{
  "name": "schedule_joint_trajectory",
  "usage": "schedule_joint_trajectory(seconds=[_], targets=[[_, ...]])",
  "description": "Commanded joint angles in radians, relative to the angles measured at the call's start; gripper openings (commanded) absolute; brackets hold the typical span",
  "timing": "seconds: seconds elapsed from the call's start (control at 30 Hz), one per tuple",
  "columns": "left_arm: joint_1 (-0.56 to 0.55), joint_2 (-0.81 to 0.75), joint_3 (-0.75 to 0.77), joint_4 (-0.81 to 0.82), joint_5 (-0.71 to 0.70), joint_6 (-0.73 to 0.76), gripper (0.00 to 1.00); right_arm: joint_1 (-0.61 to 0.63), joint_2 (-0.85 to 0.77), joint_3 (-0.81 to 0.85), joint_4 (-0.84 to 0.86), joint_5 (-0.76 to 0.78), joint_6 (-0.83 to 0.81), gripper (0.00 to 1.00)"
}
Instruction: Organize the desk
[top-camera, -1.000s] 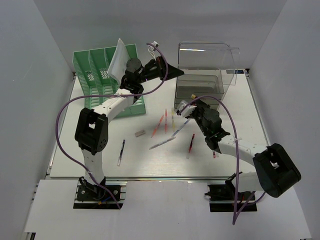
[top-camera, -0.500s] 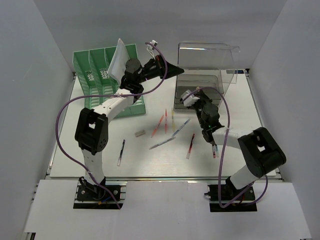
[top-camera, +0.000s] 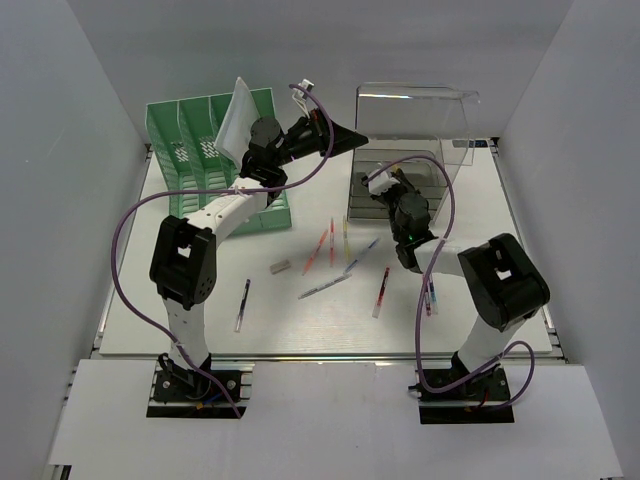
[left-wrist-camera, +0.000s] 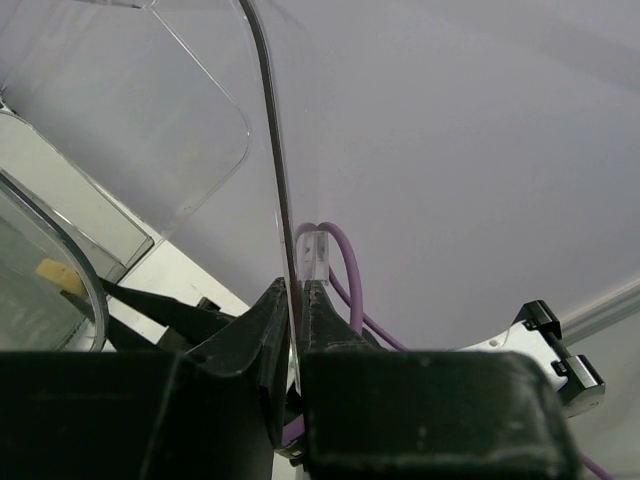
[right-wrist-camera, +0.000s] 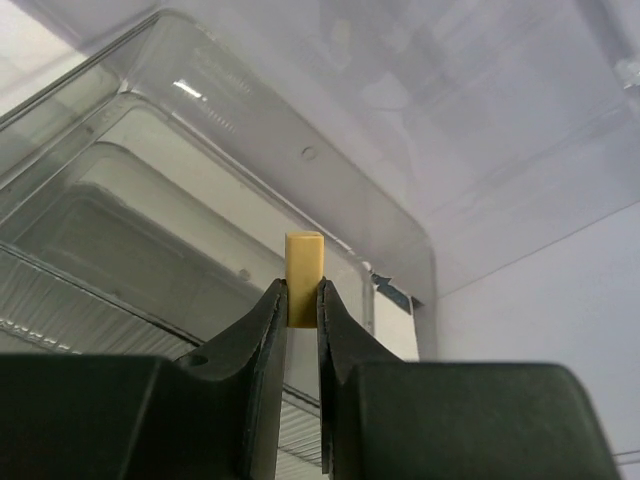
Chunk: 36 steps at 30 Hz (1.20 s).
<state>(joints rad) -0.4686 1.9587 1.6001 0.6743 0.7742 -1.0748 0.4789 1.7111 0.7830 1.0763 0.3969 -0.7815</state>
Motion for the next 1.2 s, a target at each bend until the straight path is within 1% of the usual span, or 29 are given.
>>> schedule_joint_trajectory(seconds=[0.0, 0.07, 0.1, 0.17, 0.2, 0.27, 0.3, 0.37, 0.4, 0.47, 0.63, 0.7, 0.77, 0.87, 0.9, 0.93, 1.0, 1.03, 1.1, 1.13, 1.17], targets=[[0.007, -0.04, 0.046, 0.094, -0.03, 0.009, 0.04, -0.003, 0.016, 0.051, 0.068, 0.03, 0.045, 0.0], [0.007, -0.038, 0.046, 0.094, -0.03, 0.009, 0.04, -0.009, 0.028, 0.058, 0.062, 0.03, 0.053, 0.07], [0.007, -0.04, 0.046, 0.093, -0.033, 0.007, 0.04, -0.008, 0.033, 0.062, 0.057, 0.03, 0.051, 0.15], [0.007, -0.04, 0.047, 0.093, -0.032, 0.007, 0.04, -0.014, 0.036, 0.064, 0.039, 0.02, 0.056, 0.2], [0.007, -0.04, 0.047, 0.093, -0.032, 0.007, 0.04, -0.016, 0.036, 0.067, 0.025, 0.008, 0.059, 0.28], [0.007, -0.038, 0.049, 0.091, -0.032, 0.007, 0.04, -0.017, 0.03, 0.067, 0.005, -0.006, 0.065, 0.37], [0.007, -0.04, 0.049, 0.091, -0.032, 0.007, 0.04, -0.02, 0.022, 0.065, -0.016, -0.026, 0.068, 0.45], [0.007, -0.04, 0.047, 0.091, -0.032, 0.007, 0.05, -0.022, 0.016, 0.064, -0.035, -0.039, 0.073, 0.51], [0.007, -0.041, 0.047, 0.091, -0.033, 0.007, 0.04, -0.026, 0.007, 0.065, -0.058, -0.05, 0.076, 0.56], [0.007, -0.041, 0.046, 0.09, -0.032, 0.006, 0.04, -0.028, -0.002, 0.062, -0.076, -0.067, 0.082, 0.61], [0.007, -0.046, 0.046, 0.09, -0.033, 0.007, 0.04, -0.034, -0.053, 0.023, -0.082, -0.096, 0.087, 0.62], [0.007, -0.047, 0.044, 0.087, -0.035, 0.007, 0.04, -0.036, -0.1, -0.01, -0.091, -0.167, 0.088, 0.62], [0.007, -0.046, 0.044, 0.087, -0.033, 0.007, 0.04, -0.039, -0.167, -0.068, -0.119, -0.275, 0.077, 0.62], [0.007, -0.046, 0.043, 0.08, -0.033, 0.007, 0.04, -0.039, -0.263, -0.146, -0.208, -0.45, 0.045, 0.62], [0.007, -0.046, 0.043, 0.08, -0.033, 0.009, 0.04, -0.039, -0.284, -0.166, -0.228, -0.487, 0.013, 0.62], [0.007, -0.046, 0.043, 0.08, -0.033, 0.01, 0.04, -0.04, -0.304, -0.192, -0.281, -0.556, -0.007, 0.62], [0.007, -0.046, 0.04, 0.077, -0.033, 0.012, 0.04, -0.039, -0.35, -0.211, -0.34, -0.611, -0.05, 0.61], [0.007, -0.046, 0.038, 0.079, -0.033, 0.012, 0.04, -0.037, -0.366, -0.215, -0.422, -0.665, -0.07, 0.6], [0.007, -0.049, 0.031, 0.079, -0.033, 0.013, 0.04, -0.039, -0.396, -0.205, -0.524, -0.723, -0.1, 0.57], [0.007, -0.049, 0.029, 0.074, -0.033, 0.015, 0.04, -0.037, -0.406, -0.194, -0.579, -0.792, -0.134, 0.49], [0.007, -0.052, 0.026, 0.071, -0.033, 0.019, 0.04, -0.037, -0.412, -0.162, -0.722, -0.831, -0.16, 0.45]])
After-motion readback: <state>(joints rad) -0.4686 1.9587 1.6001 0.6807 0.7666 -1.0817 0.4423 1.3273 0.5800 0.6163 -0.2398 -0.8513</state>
